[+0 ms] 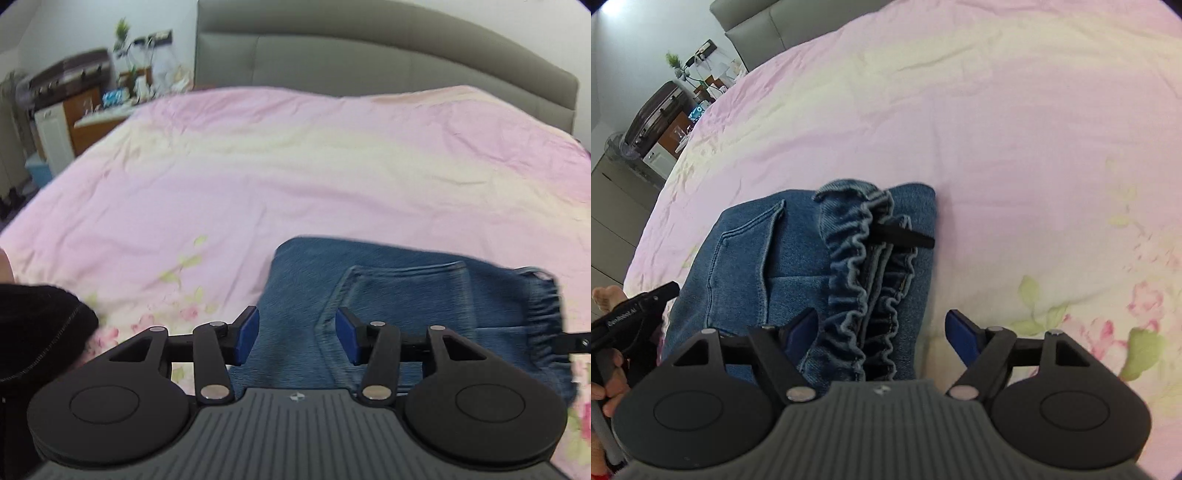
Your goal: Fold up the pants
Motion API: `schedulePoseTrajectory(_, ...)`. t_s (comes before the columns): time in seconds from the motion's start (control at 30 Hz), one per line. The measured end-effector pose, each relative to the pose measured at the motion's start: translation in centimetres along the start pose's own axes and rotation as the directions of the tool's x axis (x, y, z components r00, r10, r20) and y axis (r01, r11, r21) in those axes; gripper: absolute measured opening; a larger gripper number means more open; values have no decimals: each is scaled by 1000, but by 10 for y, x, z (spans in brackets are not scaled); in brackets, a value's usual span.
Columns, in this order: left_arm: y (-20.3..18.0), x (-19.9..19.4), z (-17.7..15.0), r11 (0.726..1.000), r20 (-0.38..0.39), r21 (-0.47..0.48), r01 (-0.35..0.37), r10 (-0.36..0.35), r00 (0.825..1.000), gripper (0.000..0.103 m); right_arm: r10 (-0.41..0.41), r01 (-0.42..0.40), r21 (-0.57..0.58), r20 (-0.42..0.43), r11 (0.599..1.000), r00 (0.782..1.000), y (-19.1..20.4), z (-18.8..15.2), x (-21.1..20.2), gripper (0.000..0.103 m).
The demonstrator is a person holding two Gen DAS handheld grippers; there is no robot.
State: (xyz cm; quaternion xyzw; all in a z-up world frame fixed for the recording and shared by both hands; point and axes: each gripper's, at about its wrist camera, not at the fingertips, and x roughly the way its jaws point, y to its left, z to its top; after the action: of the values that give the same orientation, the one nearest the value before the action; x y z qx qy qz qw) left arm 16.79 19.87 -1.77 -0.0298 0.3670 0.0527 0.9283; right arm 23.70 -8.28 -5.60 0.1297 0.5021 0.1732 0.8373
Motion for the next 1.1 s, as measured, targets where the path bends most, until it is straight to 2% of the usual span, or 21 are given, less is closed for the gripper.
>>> schedulePoseTrajectory(0.1,-29,-38,2,998,74,63,10,-15,997,65,-16,26,-90,108,996,994,17,-3,-39,72)
schedulePoseTrajectory(0.2,-55,-73,-2,993,142,118,19,-35,989,69,-15,60,-197,225,979,974,37,-15,-83,73)
schedulePoseTrajectory(0.3,-73,-100,-9,990,199,139,35,-63,978,71,-1,98,-276,330,956,944,51,-34,-128,85)
schedulePoseTrajectory(0.37,-80,-117,-14,990,233,132,47,-78,969,75,21,106,-306,385,946,923,59,-48,-151,86)
schedulePoseTrajectory(0.43,-83,-133,-20,991,265,123,60,-91,960,78,26,127,-320,434,939,900,63,-64,-173,94)
schedulePoseTrajectory(0.47,-85,-140,-24,991,280,120,61,-92,956,79,28,138,-318,465,938,885,64,-73,-183,95)
schedulePoseTrajectory(0.63,-96,-162,-47,994,340,109,-10,-28,940,82,21,204,-337,559,919,829,70,-117,-214,98)
schedulePoseTrajectory(0.77,-107,-175,-65,990,370,121,-68,19,929,87,11,246,-354,590,902,808,73,-145,-223,98)
schedulePoseTrajectory(0.87,-115,-178,-74,988,380,135,-80,23,925,87,12,242,-348,592,905,806,72,-158,-222,98)
schedulePoseTrajectory(1.0,-120,-174,-84,988,357,134,-71,18,934,89,-14,275,-342,604,899,797,68,-174,-216,98)
schedulePoseTrajectory(1.1,-123,-165,-93,990,314,129,-63,19,949,91,-27,288,-354,589,890,808,66,-179,-209,98)
